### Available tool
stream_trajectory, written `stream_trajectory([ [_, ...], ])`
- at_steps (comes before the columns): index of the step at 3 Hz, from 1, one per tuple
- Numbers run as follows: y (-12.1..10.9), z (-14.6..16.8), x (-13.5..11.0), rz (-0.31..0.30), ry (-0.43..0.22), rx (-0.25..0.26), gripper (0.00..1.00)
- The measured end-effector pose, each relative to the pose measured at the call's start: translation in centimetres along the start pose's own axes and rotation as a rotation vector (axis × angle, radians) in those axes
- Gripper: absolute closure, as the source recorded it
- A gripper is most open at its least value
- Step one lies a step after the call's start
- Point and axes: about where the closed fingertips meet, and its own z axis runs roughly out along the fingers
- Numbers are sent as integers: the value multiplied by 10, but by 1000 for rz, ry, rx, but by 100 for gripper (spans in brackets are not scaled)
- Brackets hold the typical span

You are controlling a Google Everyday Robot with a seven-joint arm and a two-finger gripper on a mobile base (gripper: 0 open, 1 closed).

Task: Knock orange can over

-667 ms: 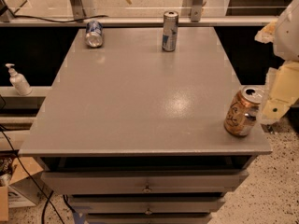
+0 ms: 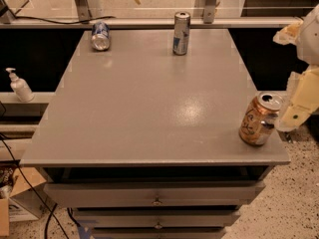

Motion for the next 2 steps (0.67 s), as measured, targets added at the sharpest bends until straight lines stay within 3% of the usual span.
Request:
stream_trajectory([
  [2,-4,33,17,18,-152,-9,0],
])
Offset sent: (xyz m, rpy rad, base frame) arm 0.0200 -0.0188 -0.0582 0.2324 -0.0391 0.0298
